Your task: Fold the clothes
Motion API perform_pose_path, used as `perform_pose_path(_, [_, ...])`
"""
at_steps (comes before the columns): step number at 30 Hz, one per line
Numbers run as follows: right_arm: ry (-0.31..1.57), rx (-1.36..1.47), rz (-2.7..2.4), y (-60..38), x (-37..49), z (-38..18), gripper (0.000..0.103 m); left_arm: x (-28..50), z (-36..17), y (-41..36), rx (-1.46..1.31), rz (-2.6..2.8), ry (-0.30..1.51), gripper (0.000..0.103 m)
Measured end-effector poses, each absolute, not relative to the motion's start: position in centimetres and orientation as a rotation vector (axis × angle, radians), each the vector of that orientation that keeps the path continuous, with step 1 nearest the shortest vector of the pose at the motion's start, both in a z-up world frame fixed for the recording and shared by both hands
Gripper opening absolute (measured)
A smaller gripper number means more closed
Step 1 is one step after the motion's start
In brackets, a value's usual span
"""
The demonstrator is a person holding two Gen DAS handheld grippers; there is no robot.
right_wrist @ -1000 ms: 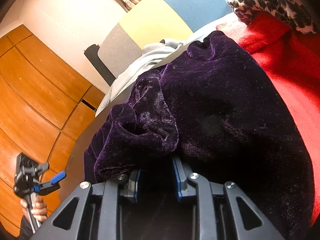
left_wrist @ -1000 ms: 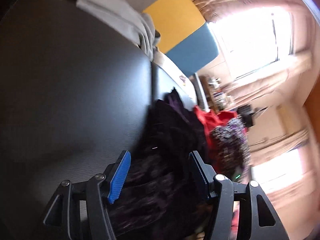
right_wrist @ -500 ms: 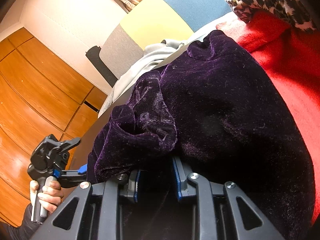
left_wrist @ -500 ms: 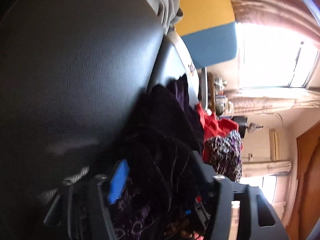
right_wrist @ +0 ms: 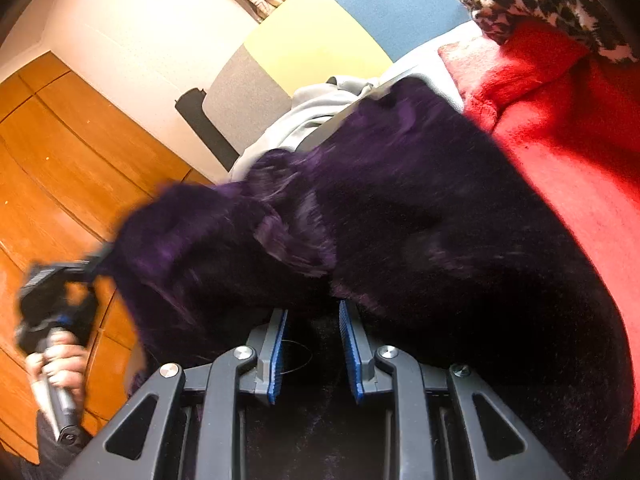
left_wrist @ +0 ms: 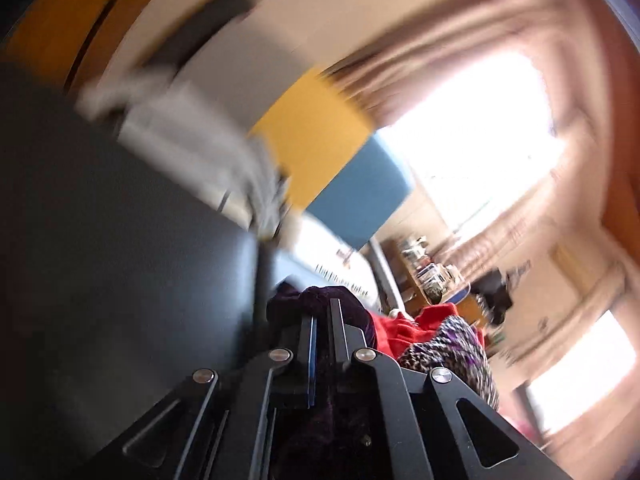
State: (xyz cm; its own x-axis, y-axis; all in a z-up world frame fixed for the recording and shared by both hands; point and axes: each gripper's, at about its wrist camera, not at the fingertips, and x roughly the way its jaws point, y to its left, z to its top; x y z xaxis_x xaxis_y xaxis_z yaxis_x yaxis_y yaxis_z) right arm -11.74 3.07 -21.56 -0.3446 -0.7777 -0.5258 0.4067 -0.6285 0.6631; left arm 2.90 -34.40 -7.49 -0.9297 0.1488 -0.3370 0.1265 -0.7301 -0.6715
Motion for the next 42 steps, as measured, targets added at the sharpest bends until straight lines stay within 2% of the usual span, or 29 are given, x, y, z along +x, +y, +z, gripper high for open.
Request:
perform_pose_path(2, [-0.538,1.11,-2.027,2.9,-11.7,-21.5,0.024,5.5,-5.2,-33.7,-0.534,2.953,-0.971,0.004])
perform_pose_path(3, [-0.524,1.117,-2.032,2.7,-11.8,-21.5,0.022,6.4,-5.0,-33.8,-0.543,2.976,-0.942,0.004])
perform_pose_path(6, [-0.455,1.14,-2.074,2.0,-11.7,-21.3,0.017,7.8,-6.3,-35.8,-0.634,2.977,-1.055,0.004])
perform_pose_path(9, [-0.441,1.168,-2.088,1.8,-11.6,-20.9,0.014,8.5,-8.9,-39.1,-0.725,2.908,-1.281,0.004])
perform_pose_path(11, [-0.434,1.205,-2.06,1.7,-11.4,-20.4,0.018,9.6,-9.6,-39.6,-0.749,2.913,-1.262,0.004])
perform_pose_path(14, [-0.409,1.244,-2.005,2.6,-11.1,-19.0,0.026,11.6,-9.9,-38.6,-0.764,2.919,-1.114,0.004])
perform_pose_path(18, [-0.352,1.129,-2.006,3.7,-11.2,-14.1,0.026,13.0,-11.7,-36.9,-0.875,2.908,-0.992,0.004])
perform_pose_path(20, [-0.3,1.062,-2.033,2.9,-11.9,-11.1,0.033,13.3,-13.1,-36.6,-0.919,2.895,-1.021,0.004])
perform_pose_path(25, [0.053,1.044,-1.906,-8.8,-13.8,-8.3,0.033,13.8,-13.8,-36.8,-0.885,2.882,-1.064,0.004])
perform_pose_path(28, [0.223,1.12,-1.726,-16.6,-13.3,-9.9,0.033,13.7,-13.0,-36.6,-0.859,2.905,-0.996,0.004])
perform_pose_path(31, [0.301,1.208,-1.615,-22.0,-13.2,-12.3,0.034,13.0,-12.6,-36.4,-0.849,2.907,-0.968,0.004])
perform_pose_path(34, [0.345,1.291,-1.501,-25.2,-12.2,-14.5,0.036,12.7,-12.6,-36.5,-0.846,2.895,-0.972,0.004])
perform_pose_path(36, [0.471,1.329,-1.467,-26.6,-11.1,-15.8,0.037,12.6,-12.6,-36.6,-0.848,2.893,-0.976,0.004])
perform_pose_path(37, [0.566,1.343,-1.46,-27.3,-10.3,-16.4,0.036,12.6,-12.6,-36.7,-0.848,2.892,-0.98,0.004])
perform_pose_path(40, [0.784,1.243,-1.536,-27.7,-8.6,-16.9,0.009,12.5,-12.4,-37.1,-0.833,2.89,-1.017,0.004])
perform_pose_path(42, [0.786,1.175,-1.658,-26.7,-8.9,-15.5,0.007,12.3,-11.7,-37.3,-0.803,2.901,-1.023,0.004])
